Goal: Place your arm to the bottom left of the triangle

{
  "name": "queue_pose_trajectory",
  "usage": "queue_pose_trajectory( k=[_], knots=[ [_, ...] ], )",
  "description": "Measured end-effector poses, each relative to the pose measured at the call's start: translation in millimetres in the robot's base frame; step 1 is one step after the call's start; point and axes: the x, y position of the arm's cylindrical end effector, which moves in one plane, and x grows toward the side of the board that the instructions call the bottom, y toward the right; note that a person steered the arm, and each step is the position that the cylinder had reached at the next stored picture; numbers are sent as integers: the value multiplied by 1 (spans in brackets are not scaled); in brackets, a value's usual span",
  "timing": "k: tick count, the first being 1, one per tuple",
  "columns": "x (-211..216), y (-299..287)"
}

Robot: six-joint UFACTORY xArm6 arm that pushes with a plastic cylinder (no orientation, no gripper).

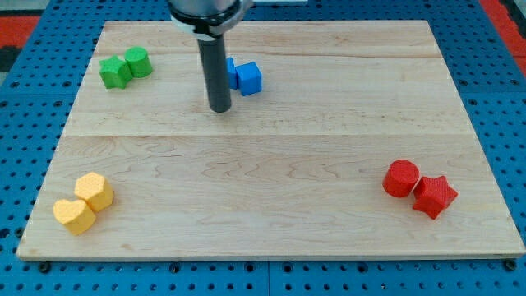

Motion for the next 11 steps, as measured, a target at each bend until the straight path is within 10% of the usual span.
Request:
queue_pose_trajectory(
  k=[11],
  knots=[
    [-47,-45]
  ],
)
